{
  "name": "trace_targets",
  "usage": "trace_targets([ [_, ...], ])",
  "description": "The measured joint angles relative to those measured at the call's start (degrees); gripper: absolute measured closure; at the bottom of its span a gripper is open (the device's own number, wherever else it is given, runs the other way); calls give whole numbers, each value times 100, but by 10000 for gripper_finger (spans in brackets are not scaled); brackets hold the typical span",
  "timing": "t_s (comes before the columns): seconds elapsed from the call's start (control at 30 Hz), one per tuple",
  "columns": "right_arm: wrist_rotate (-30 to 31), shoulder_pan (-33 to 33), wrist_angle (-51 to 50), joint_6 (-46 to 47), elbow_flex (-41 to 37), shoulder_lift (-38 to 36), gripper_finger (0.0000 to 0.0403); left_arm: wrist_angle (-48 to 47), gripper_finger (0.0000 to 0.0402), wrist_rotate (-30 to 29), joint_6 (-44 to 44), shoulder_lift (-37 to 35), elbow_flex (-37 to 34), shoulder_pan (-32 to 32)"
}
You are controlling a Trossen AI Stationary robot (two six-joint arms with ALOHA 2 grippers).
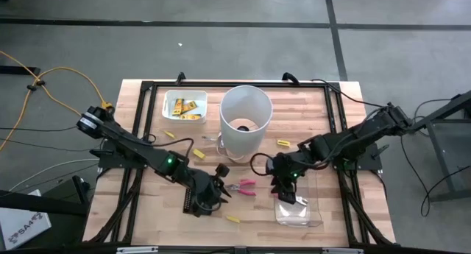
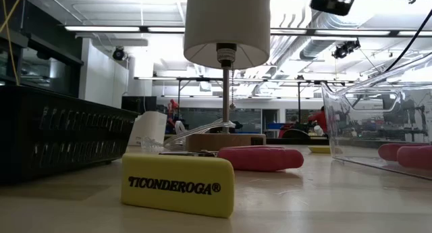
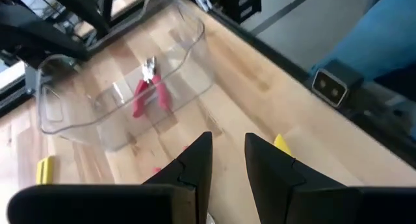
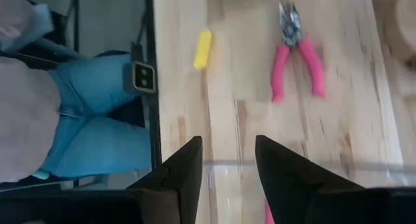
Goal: Pick & Place School Supplies
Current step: Put the pink hole puncher into the transparent bin
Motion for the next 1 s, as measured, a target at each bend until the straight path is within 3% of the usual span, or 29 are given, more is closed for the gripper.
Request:
trace_targets([
  [0.3, 224, -7, 972, -847, -1, 112, 269, 2, 315, -166, 1, 142, -4, -132],
  [0.57, 464, 40, 1144, -1234, -7, 805, 269, -51, 315, -1148, 28, 117, -4, -561],
  [0.83, 1186, 174, 1149, -1475, -7, 1384, 269, -268, 315, -1315, -312, 117, -4, -786],
  [1.0, 1332, 257, 1301, -1569, -7, 1576, 269, -306, 315, -1326, -505, 117, -4, -802],
])
